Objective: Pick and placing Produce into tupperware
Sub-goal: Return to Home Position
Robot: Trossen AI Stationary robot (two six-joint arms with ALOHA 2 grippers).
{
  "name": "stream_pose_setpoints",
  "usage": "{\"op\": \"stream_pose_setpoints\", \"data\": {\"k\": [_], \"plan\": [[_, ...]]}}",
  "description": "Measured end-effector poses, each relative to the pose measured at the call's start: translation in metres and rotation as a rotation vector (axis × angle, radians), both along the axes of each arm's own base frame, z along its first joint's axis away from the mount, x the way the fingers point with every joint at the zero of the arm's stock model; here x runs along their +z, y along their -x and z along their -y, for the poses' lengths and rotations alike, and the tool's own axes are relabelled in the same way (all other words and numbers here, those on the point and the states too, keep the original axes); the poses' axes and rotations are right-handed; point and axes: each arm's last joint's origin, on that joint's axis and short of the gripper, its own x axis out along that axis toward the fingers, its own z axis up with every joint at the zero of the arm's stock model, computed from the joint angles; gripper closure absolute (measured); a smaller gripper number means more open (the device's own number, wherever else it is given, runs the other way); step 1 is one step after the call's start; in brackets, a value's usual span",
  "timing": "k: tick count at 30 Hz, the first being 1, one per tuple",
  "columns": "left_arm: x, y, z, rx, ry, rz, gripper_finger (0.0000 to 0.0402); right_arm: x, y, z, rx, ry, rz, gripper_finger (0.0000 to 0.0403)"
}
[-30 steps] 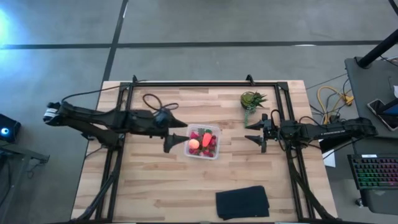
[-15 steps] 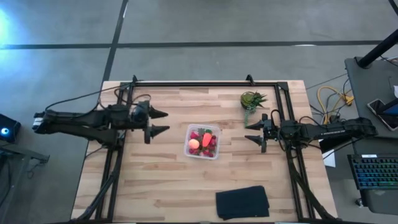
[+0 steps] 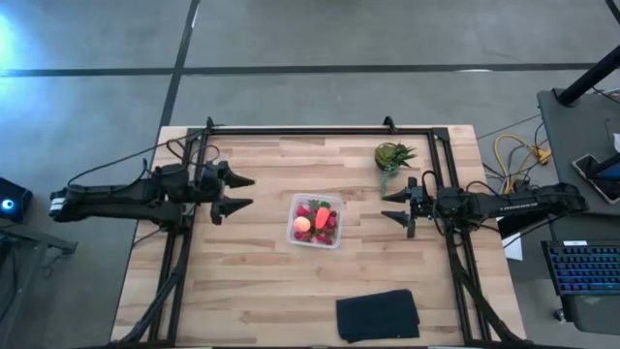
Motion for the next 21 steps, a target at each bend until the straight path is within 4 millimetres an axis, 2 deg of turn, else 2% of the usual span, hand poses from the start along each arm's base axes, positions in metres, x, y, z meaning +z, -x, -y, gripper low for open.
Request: {"op": "stream_pose_setpoints", "data": {"k": [4, 7, 14, 21], "plan": [[-0.025, 0.003, 0.000, -0.001, 0.029, 0.089, 0.0095, 0.000, 0.000, 0.000, 0.000, 0.000, 0.000, 0.0174], [-0.036, 0.009, 0.001, -0.004, 0.037, 0.176, 0.0095, 0.000, 0.000, 0.000, 0.000, 0.000, 0.000, 0.0174], [-0.070, 0.015, 0.001, -0.003, 0.093, 0.150, 0.0095, 0.000, 0.000, 0.000, 0.000, 0.000, 0.000, 0.0174], [-0.090, 0.020, 0.002, 0.003, 0.096, 0.153, 0.0095, 0.000, 0.000, 0.000, 0.000, 0.000, 0.000, 0.0174]]}}
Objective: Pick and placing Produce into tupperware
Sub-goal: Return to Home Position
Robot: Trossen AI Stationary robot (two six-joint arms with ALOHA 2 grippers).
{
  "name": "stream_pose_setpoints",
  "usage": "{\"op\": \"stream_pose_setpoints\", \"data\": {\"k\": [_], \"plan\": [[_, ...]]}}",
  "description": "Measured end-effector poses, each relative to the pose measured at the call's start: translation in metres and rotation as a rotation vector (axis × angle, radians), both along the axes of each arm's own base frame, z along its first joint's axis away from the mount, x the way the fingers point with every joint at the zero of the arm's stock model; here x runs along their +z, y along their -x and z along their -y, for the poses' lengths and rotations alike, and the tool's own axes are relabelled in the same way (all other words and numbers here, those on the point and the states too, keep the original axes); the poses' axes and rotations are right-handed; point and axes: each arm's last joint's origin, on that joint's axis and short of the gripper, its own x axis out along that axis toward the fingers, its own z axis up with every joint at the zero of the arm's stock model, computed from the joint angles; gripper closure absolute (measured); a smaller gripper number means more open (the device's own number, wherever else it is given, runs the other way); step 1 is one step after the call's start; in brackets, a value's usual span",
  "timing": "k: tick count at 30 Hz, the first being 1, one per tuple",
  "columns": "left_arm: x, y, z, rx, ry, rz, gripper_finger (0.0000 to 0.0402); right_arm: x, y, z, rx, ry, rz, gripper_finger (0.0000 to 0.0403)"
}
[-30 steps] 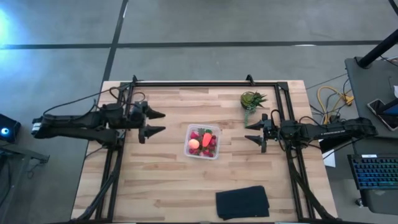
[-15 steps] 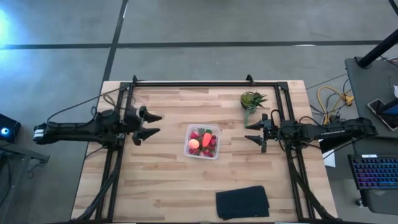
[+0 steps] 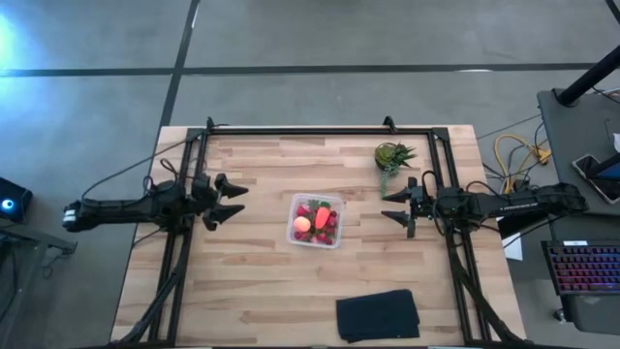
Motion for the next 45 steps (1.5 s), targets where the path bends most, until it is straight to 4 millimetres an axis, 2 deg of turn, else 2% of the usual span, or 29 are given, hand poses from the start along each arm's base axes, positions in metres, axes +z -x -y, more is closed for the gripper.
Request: {"op": "stream_pose_setpoints", "data": {"k": [11, 45], "plan": [[-0.020, 0.005, 0.000, 0.029, 0.014, -0.179, 0.0095, 0.000, 0.000, 0.000, 0.000, 0.000, 0.000, 0.0174], [-0.031, -0.002, -0.001, 0.029, 0.021, -0.310, 0.0095, 0.000, 0.000, 0.000, 0.000, 0.000, 0.000, 0.0174]]}}
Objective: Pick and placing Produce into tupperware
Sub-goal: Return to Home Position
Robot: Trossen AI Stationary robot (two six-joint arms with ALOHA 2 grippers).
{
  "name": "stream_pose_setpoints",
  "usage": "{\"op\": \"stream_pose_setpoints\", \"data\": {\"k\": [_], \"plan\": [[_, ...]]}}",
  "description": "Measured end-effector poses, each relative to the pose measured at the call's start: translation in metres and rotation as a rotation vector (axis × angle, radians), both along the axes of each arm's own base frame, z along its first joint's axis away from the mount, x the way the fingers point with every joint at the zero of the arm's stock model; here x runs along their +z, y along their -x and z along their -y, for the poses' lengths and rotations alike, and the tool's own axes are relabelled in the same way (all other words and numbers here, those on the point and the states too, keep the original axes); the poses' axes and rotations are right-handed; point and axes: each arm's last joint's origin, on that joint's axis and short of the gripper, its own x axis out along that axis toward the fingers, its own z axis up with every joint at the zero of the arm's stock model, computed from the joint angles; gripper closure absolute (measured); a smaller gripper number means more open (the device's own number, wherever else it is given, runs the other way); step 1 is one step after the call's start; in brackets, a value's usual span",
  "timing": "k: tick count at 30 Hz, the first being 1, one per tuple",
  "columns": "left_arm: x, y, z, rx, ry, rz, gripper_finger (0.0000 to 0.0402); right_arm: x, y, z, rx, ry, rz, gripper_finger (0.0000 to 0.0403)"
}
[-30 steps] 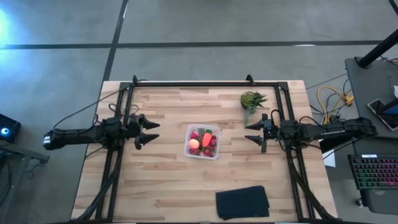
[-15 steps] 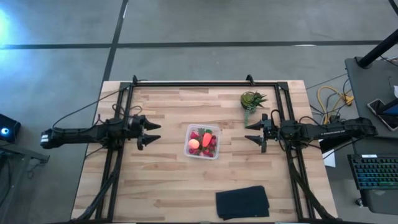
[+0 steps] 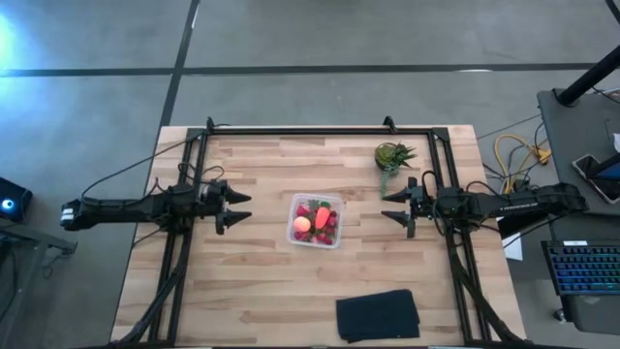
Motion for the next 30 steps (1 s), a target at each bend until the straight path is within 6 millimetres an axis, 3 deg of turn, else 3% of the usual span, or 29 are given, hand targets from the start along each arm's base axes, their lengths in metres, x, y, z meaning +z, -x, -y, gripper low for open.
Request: {"op": "stream_pose_setpoints", "data": {"k": [30], "plan": [[-0.0019, -0.0009, -0.0001, 0.000, 0.002, -0.020, 0.0095, 0.0000, 0.0000, 0.0000, 0.000, 0.000, 0.000, 0.0174]]}}
